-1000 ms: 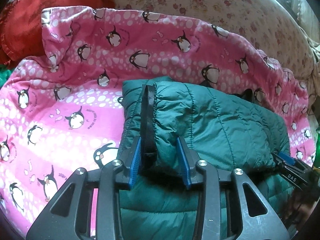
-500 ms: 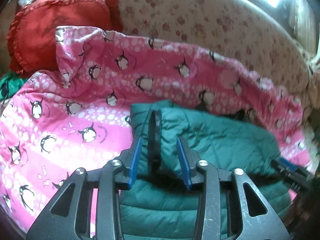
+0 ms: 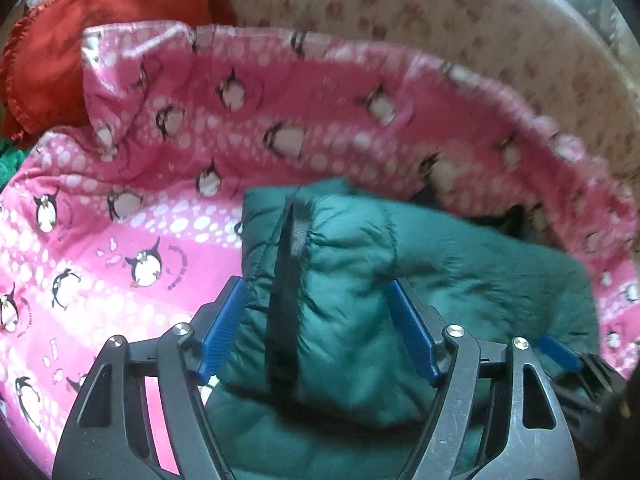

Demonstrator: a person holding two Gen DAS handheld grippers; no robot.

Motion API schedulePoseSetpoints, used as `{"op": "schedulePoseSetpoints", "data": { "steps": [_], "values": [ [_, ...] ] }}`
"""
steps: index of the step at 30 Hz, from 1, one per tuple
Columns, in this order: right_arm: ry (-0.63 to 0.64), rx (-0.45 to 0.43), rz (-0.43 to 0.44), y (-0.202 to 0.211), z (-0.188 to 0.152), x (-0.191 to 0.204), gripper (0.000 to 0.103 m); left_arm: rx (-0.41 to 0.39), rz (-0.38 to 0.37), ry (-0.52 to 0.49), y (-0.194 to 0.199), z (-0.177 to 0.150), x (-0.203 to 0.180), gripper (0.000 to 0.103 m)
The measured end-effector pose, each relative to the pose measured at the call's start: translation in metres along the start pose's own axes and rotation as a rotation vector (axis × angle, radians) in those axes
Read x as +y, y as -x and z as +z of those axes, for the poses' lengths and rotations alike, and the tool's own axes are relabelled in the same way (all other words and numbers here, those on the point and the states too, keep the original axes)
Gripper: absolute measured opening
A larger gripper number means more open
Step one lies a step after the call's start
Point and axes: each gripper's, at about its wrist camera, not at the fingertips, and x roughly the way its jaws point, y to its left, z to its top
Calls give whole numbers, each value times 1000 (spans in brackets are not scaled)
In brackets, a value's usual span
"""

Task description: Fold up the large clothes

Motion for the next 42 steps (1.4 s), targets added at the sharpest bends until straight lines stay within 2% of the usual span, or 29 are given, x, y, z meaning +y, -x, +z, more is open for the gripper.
{"op": "schedulePoseSetpoints", "data": {
  "steps": [2,5,6,9,12,16,19,22,25,27,31,33,35,39,40,42],
  "values": [
    [41,3,-14,-4,-3,5,55,39,-3,10,-17,-1,3,74],
    [64,47,22,1,6,2,55,35,11,11,-26,-3,4,77],
    [50,42,46,7,13,-1,54,32,16,5,-27,-5,3,78],
    [-18,-64,87,28,35,-9,54,33,15,9,-33,-6,2,80],
    [-13,-48,115,16,56,-1,54,39,13,15,-37,-4,0,80],
    [67,7,63,-23,69,22,54,49,8,18,-47,-3,-1,84],
    [112,38,-24,-55,65,30,55,87,-14,50,-58,-2,5,91],
    [63,60,-24,-72,66,24,55,112,-45,93,-65,-1,12,93],
    [70,60,-9,-64,68,23,55,98,-51,94,-63,-2,12,93],
    [84,32,8,-42,65,22,55,90,-58,100,-62,-2,14,93],
    [75,-13,40,-9,44,13,55,74,-57,101,-58,-4,14,93],
    [79,18,28,-14,28,11,55,60,-40,82,-57,-4,10,93],
    [93,5,33,-20,18,11,56,43,-9,56,-53,-5,4,93],
    [100,14,73,-5,23,1,56,23,2,50,-51,-6,2,93],
    [91,-19,62,3,25,-6,56,21,2,51,-51,-6,3,93],
    [41,-89,-23,17,25,-33,56,16,10,44,-51,-7,2,93]
  ]
}}
